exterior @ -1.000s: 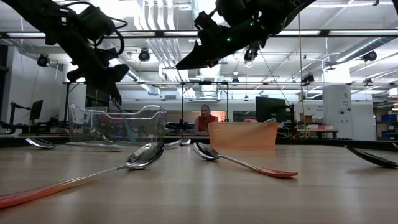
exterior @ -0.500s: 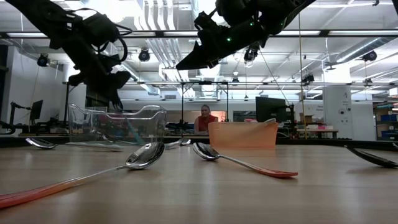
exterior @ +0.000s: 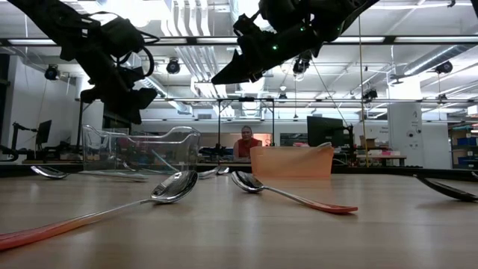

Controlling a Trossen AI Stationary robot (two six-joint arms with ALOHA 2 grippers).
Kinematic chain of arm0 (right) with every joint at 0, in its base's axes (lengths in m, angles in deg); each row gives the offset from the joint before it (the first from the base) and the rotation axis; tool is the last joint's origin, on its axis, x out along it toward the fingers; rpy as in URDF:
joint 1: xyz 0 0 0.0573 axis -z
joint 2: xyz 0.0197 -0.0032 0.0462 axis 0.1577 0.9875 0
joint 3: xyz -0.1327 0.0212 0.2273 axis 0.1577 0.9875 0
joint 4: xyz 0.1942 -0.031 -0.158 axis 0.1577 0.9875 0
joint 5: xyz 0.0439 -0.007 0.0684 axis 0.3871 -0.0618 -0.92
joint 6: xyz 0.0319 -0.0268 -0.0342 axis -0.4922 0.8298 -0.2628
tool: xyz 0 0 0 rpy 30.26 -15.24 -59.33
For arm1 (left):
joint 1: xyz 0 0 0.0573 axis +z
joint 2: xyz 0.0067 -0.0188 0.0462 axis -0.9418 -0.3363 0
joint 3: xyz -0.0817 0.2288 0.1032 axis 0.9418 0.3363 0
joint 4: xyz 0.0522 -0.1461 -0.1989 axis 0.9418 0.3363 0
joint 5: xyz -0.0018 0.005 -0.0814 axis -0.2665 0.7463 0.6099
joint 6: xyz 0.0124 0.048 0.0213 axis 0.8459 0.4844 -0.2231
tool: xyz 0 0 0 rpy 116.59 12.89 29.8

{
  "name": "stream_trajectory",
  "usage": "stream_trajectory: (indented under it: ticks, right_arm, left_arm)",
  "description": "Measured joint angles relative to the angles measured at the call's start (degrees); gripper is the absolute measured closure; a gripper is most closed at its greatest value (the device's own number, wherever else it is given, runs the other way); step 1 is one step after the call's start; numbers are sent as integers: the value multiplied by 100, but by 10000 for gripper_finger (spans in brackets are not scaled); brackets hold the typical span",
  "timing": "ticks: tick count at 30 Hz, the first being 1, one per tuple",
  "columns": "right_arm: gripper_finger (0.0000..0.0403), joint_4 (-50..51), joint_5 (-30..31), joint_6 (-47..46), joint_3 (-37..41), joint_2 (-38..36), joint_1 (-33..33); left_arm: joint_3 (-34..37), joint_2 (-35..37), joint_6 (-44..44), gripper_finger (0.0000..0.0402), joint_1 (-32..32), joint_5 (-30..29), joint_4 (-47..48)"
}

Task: Sort silverware by color (type)
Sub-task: Put the blue spoon into the transparent bin

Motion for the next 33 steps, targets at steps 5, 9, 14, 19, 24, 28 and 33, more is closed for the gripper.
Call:
stream_trajectory:
  ticks: [5, 9, 14, 19, 24, 28, 33]
  right_arm:
    - [327, -2, 0, 2, 0, 0, 0]
    - [326, -2, 0, 2, 0, 0, 0]
    - [333, 0, 0, 2, 0, 0, 0]
    - [335, 0, 0, 2, 0, 0, 0]
    - [335, 4, 0, 0, 0, 0, 0]
    - [335, 6, 2, -45, 0, 0, 0]
    - [335, 22, 3, -66, 0, 0, 0]
  left_arm:
    - [0, 2, 0, 379, 0, 0, 2]
    - [0, 2, -1, 379, 0, 0, 1]
    - [0, 2, 0, 379, 0, 7, 4]
    - [0, 2, 16, 379, 0, 9, 11]
    - [-30, 2, 37, 379, 0, 62, 46]
    - [-170, 4, 38, 379, 0, 419, 85]
    - [-486, 4, 137, 379, -2, 873, 345]
